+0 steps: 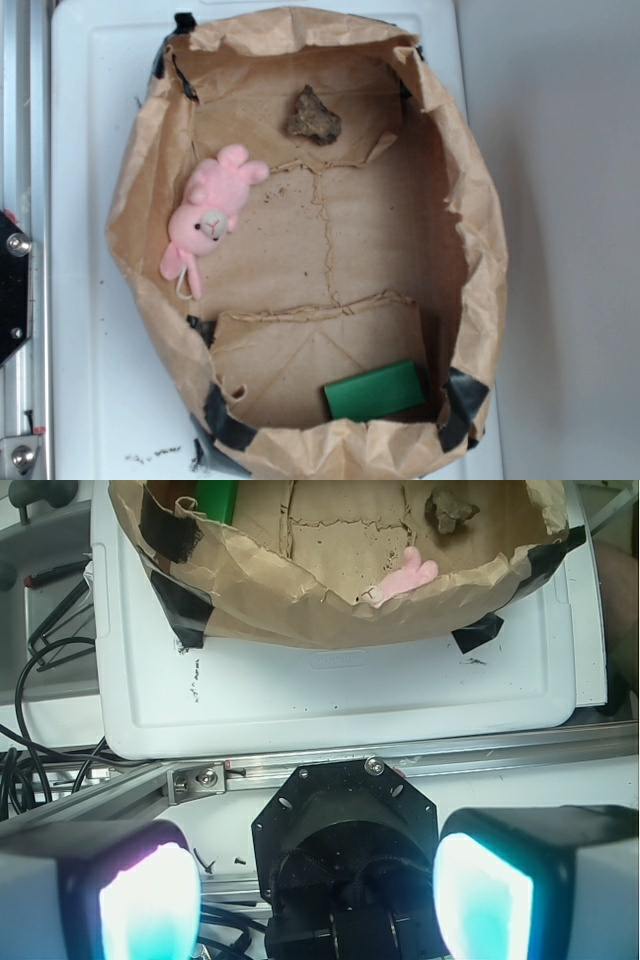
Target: Grab the pink bunny.
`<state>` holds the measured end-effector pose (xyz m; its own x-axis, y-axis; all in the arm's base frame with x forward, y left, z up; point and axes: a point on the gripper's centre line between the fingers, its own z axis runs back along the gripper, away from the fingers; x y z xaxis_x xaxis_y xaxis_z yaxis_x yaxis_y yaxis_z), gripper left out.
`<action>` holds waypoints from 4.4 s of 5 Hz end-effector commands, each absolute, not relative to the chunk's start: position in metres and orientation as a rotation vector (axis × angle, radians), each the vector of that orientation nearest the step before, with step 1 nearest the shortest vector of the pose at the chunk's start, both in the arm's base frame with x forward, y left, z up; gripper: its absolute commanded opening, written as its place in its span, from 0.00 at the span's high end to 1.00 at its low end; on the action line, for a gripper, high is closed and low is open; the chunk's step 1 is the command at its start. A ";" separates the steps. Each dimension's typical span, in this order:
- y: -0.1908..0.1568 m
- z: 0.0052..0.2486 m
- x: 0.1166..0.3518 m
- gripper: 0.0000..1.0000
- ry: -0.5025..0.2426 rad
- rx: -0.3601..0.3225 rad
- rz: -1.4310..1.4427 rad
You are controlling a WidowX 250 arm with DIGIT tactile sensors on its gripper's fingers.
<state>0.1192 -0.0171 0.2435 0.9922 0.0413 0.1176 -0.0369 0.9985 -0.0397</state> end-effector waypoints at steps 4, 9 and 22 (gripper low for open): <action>-0.007 0.196 0.258 0.00 -0.290 -0.014 0.115; 0.055 0.135 0.269 0.00 -0.163 0.237 0.618; 0.095 0.084 0.257 0.00 -0.118 0.275 0.810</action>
<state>0.2618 0.0865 0.0620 0.7194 0.6775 0.1533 -0.6926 0.6825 0.2335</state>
